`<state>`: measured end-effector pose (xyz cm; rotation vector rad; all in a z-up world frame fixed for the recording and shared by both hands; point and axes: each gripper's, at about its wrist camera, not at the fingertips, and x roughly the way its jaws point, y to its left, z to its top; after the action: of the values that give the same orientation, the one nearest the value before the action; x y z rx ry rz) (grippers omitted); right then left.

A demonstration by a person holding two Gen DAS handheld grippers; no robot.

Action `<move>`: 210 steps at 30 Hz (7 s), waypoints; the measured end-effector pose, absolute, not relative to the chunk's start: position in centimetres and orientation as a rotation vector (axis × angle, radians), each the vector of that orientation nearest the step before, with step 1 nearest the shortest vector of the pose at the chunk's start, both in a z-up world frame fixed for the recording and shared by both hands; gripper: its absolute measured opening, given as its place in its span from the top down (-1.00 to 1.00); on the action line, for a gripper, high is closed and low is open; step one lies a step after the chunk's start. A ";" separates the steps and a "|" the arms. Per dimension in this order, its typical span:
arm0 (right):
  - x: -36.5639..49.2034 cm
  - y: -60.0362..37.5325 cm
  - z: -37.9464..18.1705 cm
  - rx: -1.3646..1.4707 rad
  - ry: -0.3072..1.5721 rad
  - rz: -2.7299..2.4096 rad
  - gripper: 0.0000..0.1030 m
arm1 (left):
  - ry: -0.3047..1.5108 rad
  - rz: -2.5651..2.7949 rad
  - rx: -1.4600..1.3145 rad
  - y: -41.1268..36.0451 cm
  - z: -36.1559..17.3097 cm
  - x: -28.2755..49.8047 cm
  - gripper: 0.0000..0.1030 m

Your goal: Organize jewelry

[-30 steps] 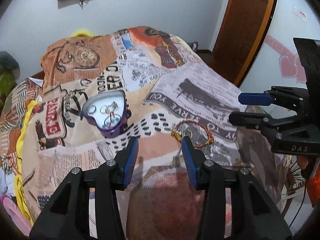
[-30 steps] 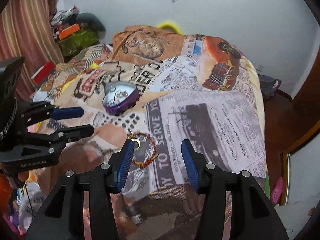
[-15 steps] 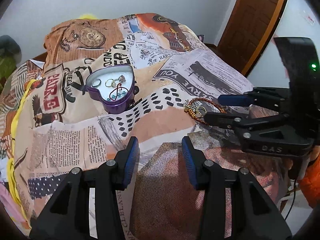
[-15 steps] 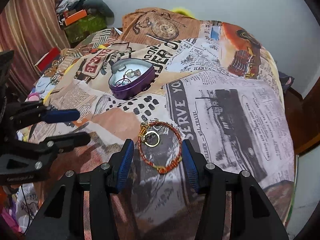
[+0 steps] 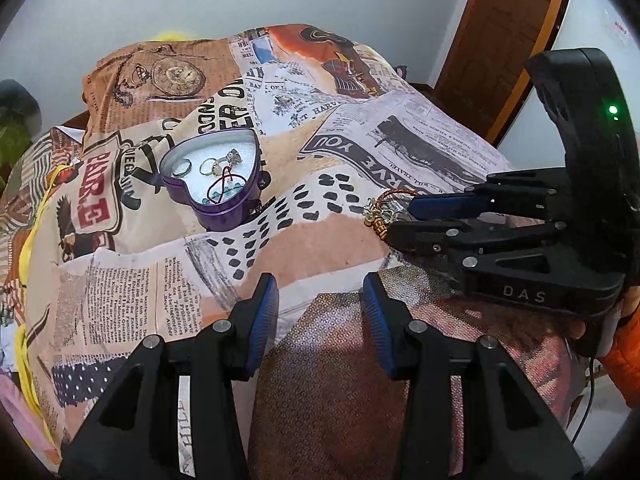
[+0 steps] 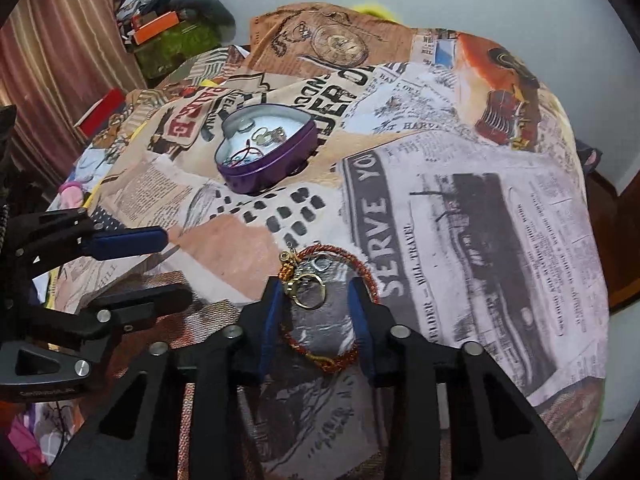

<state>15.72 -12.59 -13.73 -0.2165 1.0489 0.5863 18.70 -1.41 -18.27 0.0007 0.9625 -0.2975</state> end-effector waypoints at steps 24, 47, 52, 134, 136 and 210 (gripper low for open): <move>14.7 -16.6 -9.3 -0.136 0.925 0.543 0.67 | 0.922 -0.396 0.004 -5.0 -16.4 19.9 0.35; 15.8 -19.6 -11.5 -0.069 0.947 0.545 0.67 | 1.038 -0.360 -0.014 -7.0 -19.2 23.7 0.83; 15.9 -19.5 -11.7 -0.069 0.946 0.550 0.67 | 1.038 -0.368 -0.013 -7.1 -19.3 24.3 0.68; 27.9 -3.4 -13.2 -0.165 1.123 0.659 0.67 | 0.897 -0.178 -0.091 6.6 -19.5 31.1 0.84; 28.1 -3.3 -13.6 -0.163 1.134 0.652 0.67 | 0.904 -0.185 -0.094 6.6 -19.8 31.3 0.84; 17.7 -18.2 -11.3 -0.089 1.008 0.474 0.31 | 1.033 -0.343 0.003 -5.2 -20.1 25.8 0.91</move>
<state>17.73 -18.23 -11.30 -0.0887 1.0077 0.4736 25.75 -5.16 -20.08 0.0032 1.0330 -0.3432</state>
